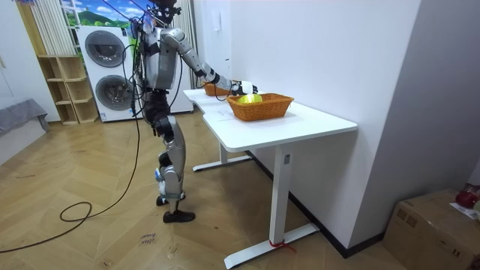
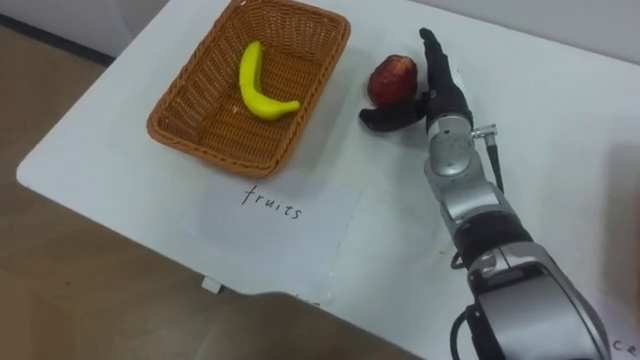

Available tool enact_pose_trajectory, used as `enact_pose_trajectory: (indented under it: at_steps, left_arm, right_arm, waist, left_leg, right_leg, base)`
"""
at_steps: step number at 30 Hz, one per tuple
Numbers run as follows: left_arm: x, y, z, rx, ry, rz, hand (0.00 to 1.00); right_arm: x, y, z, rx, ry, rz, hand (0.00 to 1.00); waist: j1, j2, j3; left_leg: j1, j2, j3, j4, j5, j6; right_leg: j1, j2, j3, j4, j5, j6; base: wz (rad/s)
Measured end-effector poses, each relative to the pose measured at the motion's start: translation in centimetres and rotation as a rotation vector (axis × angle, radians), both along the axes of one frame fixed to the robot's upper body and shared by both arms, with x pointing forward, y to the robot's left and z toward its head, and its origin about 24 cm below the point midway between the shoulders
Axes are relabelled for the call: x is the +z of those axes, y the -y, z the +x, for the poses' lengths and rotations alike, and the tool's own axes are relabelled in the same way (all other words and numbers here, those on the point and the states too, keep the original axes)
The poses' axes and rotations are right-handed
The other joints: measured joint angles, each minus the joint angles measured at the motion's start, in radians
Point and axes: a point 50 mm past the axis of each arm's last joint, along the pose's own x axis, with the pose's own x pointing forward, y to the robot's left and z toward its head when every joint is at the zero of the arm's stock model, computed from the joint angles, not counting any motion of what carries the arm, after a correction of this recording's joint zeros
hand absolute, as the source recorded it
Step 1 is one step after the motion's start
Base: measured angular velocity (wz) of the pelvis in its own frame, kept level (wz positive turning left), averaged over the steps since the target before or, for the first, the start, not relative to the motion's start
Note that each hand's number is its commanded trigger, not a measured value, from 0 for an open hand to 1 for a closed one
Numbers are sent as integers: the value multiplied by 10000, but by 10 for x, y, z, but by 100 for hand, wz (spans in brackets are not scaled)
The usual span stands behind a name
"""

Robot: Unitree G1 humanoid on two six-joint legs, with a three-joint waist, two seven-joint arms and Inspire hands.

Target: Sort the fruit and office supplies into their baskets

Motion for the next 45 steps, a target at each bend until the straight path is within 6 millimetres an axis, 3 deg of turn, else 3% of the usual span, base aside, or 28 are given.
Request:
enact_pose_trajectory:
  at_steps: [1, 5, 12, 17, 23, 34, 45]
  left_arm:
    - [0, 0, 0, -2, -8, 3, 0]
    - [0, 0, 0, -45, -94, -114, 0]
    - [-1, 0, 0, -105, -231, -243, 0]
    - [0, -1, 4, -142, -216, -244, 0]
    - [1, 0, 7, -289, -200, -256, 0]
    - [-1, 0, 6, -605, -453, -279, 0]
    - [2, -4, 12, -1245, -280, -2, 0]
  right_arm:
    - [0, 1, 0, -8, 11, -29, 100]
    - [3, 6, 1, -166, 114, -363, 100]
    - [11, 22, 1, -433, 263, -994, 100]
    - [11, 23, 2, -466, 137, -1109, 100]
    - [9, 14, 3, -44, -14, -959, 100]
    - [4, 8, 3, 368, -324, -698, 100]
    - [1, 10, 1, 546, -574, -175, 100]
  waist:
    - [6, -9, 3]
    - [25, -85, 48]
    - [80, -103, 57]
    - [127, -187, 108]
    - [310, -187, 108]
    - [332, -217, 94]
    - [196, -421, -31]
  left_leg:
    - [-26, -2, -1, 14, 0, 0]
    - [-42, -4, -10, 42, 0, 0]
    - [-36, 0, -35, 158, 0, 0]
    - [-41, -3, -37, 171, 0, 0]
    - [-43, -7, -68, 183, -1, -1]
    - [-22, -17, -99, 217, -1, -1]
    - [-9, -19, -115, 330, -1, -2]
  right_leg:
    - [-13, -1, 2, 0, 0, 0]
    - [-14, -2, 2, 0, 2, -4]
    - [-10, -19, 17, 11, 2, -4]
    - [-14, -58, 14, 11, 2, -3]
    - [2, -59, -6, 20, 2, -4]
    - [20, -98, 3, 162, 2, -4]
    - [50, -105, 2, 161, 1, -5]
  base:
    - [0]
    - [0]
    - [0]
    - [0]
    - [2]
    - [1]
    - [0]
